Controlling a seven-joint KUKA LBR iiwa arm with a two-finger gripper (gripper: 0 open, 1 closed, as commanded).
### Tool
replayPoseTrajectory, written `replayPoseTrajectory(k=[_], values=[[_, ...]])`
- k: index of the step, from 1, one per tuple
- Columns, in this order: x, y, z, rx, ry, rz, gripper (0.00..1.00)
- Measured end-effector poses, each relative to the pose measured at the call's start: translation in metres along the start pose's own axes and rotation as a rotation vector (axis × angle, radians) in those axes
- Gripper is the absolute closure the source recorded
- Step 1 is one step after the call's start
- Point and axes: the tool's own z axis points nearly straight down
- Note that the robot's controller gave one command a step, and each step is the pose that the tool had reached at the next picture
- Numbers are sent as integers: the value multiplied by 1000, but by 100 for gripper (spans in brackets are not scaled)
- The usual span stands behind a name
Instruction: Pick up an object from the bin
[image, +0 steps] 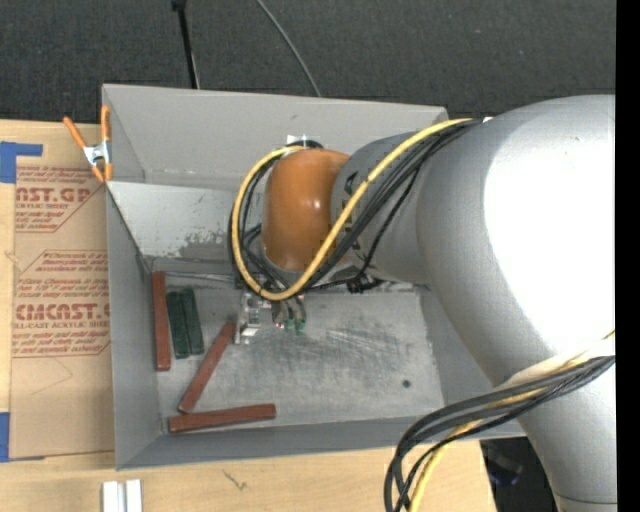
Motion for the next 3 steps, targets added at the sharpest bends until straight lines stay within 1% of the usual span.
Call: replayPoseTrajectory(k=[1,2,3], values=[[1,-1,2,1,-1,0,0],[1,-1,2,1,-1,0,0],[13,40,1,4,-2,-279,100]])
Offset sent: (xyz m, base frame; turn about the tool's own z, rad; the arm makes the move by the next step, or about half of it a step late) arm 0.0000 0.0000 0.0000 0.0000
